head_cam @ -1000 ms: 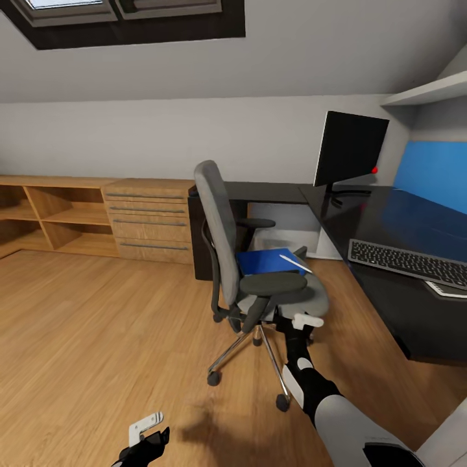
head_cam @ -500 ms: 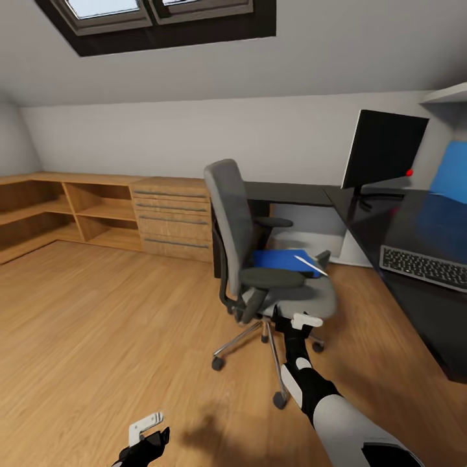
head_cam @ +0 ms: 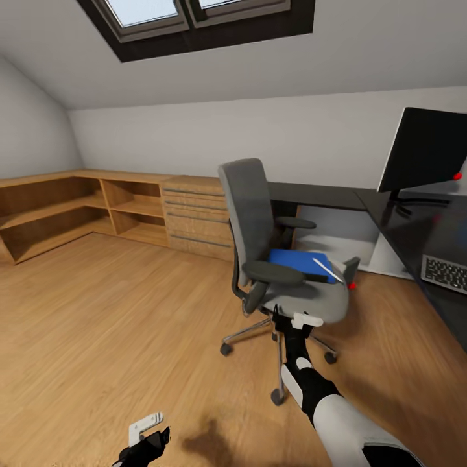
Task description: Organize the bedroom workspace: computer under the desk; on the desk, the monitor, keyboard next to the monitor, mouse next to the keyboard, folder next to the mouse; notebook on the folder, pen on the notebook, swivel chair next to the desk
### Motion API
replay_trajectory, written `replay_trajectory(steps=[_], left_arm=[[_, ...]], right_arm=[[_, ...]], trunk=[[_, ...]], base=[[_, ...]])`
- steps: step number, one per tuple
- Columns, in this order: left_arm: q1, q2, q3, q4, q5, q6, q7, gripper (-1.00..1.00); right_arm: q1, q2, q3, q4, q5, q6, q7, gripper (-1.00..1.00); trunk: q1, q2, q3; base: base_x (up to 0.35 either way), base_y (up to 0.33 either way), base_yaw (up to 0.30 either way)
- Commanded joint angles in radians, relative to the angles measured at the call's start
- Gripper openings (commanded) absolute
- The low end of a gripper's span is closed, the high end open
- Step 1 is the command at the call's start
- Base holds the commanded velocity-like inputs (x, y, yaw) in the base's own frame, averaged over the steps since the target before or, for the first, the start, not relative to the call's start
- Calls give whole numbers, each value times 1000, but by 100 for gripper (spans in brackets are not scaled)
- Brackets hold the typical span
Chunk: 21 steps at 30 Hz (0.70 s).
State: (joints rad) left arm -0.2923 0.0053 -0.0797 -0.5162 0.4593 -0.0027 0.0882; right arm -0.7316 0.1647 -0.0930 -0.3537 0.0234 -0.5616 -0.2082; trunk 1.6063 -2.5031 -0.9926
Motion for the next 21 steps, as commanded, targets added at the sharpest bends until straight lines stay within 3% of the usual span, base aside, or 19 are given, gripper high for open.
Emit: replay_trajectory(steps=[1, 21], left_arm=[[-1, 1, -8, -1, 7, 0, 8, 100], [-1, 1, -8, 13, 6, 0, 7, 100]], right_arm=[[0, 1, -4, 7, 3, -1, 4, 100], [0, -1, -4, 4, 4, -1, 4, 100]], trunk=[[0, 0, -1], [0, 0, -1]], base=[[0, 0, 258], [0, 0, 257]])
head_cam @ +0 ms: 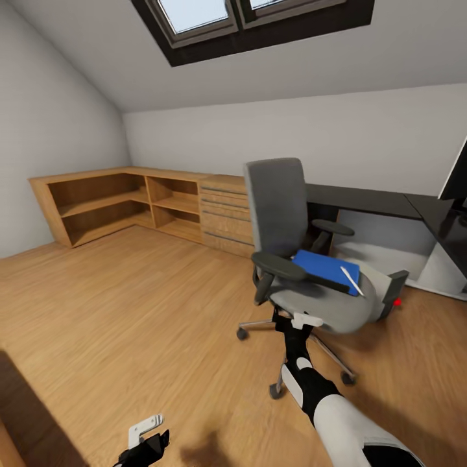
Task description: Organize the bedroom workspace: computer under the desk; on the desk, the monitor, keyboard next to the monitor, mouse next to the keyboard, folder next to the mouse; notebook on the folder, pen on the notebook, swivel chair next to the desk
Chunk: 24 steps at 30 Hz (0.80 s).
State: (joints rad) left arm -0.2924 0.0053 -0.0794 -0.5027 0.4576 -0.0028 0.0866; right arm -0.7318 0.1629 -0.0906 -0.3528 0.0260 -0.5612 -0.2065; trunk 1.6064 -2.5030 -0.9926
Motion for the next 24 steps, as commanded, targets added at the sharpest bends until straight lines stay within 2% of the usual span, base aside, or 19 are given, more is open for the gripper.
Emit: replay_trajectory(steps=[1, 4, 9, 24], left_arm=[[-1, 1, -8, -1, 7, 0, 9, 100], [-1, 1, -8, -1, 7, 0, 9, 100], [-1, 1, -8, 0, 7, 0, 9, 100], [-1, 1, -8, 0, 7, 0, 9, 100]], right_arm=[[0, 0, -6, 2, 1, -2, 2, 100], [0, 0, -6, 2, 1, -2, 3, 100], [1, -1, -6, 5, 2, -2, 7, 100], [1, 0, -6, 9, 3, -2, 13, 100]], trunk=[[0, 0, -1], [0, 0, -1], [0, 0, -1], [0, 0, -1]], base=[[0, 0, 257], [0, 0, 229], [-58, 0, 65], [-290, 0, 5]])
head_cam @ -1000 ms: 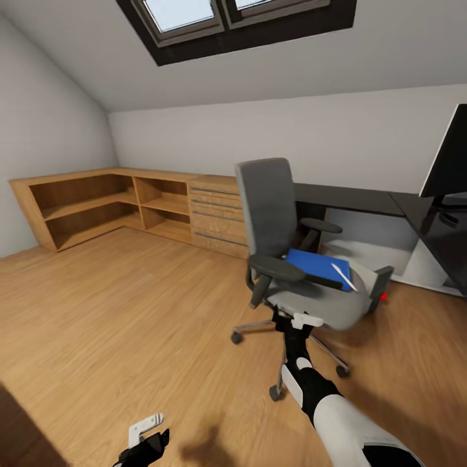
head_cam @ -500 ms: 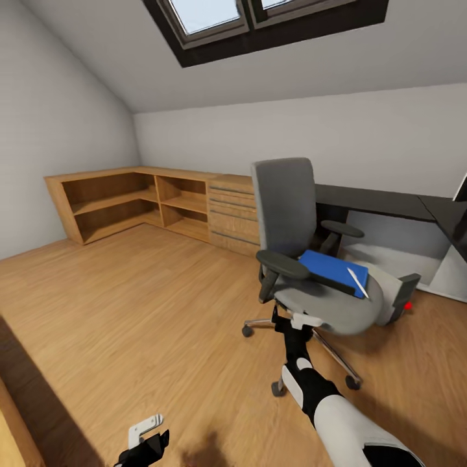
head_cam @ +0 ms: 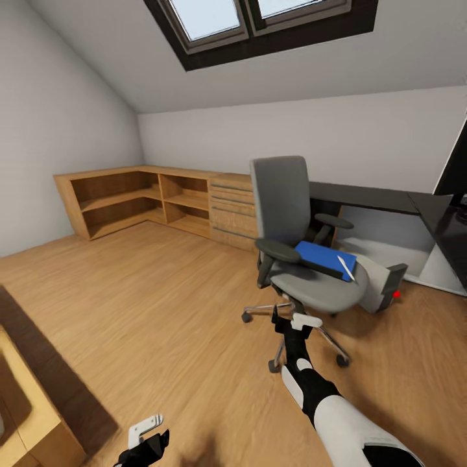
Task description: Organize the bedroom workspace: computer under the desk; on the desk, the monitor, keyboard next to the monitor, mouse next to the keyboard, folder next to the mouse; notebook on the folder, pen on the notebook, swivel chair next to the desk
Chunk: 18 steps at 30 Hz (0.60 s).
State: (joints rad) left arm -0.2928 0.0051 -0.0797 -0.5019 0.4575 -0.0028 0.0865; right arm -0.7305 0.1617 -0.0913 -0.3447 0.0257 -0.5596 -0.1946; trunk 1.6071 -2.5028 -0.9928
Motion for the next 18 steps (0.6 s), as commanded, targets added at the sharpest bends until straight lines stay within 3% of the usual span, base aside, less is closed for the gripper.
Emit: replay_trajectory(steps=[1, 8, 18], left_arm=[[0, 1, -8, -1, 7, 0, 9, 100], [0, 1, -8, -1, 7, 0, 9, 100], [0, 1, -8, -1, 7, 0, 9, 100]], right_arm=[[-1, 1, -5, 1, 3, -3, 1, 100], [-1, 2, -5, 2, 3, -3, 3, 100], [-1, 4, -5, 17, 2, -4, 1, 100]], trunk=[[-1, 0, -1], [-1, 0, -1], [-1, 0, -1]], base=[[-301, 0, 0], [-257, 0, 0], [-47, 0, -17]])
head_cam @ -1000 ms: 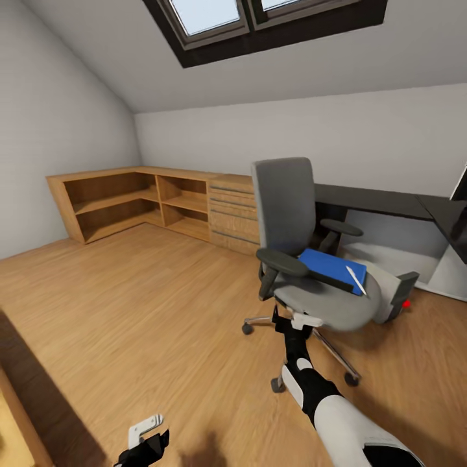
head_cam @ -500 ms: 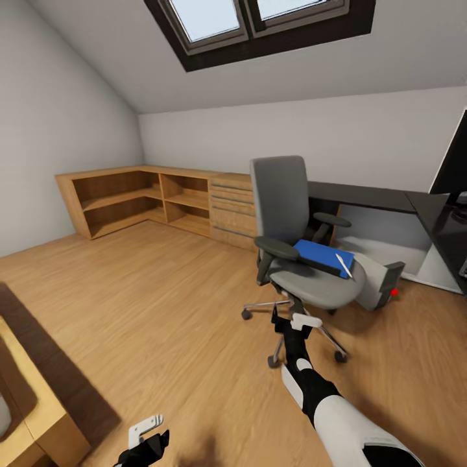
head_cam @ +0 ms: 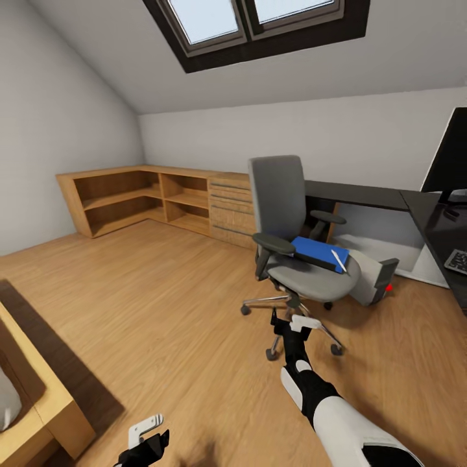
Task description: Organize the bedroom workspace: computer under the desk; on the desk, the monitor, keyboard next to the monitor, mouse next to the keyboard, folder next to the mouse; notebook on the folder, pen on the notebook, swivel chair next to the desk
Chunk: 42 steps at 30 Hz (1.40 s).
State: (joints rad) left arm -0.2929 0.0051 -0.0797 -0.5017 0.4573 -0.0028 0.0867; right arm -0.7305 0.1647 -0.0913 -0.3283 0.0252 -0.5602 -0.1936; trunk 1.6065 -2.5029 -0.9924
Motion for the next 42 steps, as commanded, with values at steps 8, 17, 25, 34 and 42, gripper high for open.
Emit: replay_trajectory(steps=[8, 17, 25, 34, 42], left_arm=[[0, 1, -7, -1, 7, 0, 9, 100], [0, 1, -8, -1, 7, 0, 9, 100], [0, 1, -8, -1, 7, 0, 8, 100], [0, 1, -8, 0, 7, 0, 9, 100], [0, 1, -8, 0, 7, 0, 9, 100]], right_arm=[[-1, 1, -5, 9, 2, -4, 0, 100], [-1, -5, -6, 25, -2, -3, -1, 100], [-1, -7, -8, 25, -1, -4, -1, 100], [-1, -8, -8, 28, 1, -4, -6, 100], [-1, -11, -7, 53, 4, -11, -7, 100]], trunk=[[0, 0, 3], [0, 0, 6], [0, 0, 7], [0, 0, 7], [0, 0, 7]], base=[[-5, 0, -193], [-1, 0, -258], [0, 0, -268], [0, 0, -221], [15, 8, -39]])
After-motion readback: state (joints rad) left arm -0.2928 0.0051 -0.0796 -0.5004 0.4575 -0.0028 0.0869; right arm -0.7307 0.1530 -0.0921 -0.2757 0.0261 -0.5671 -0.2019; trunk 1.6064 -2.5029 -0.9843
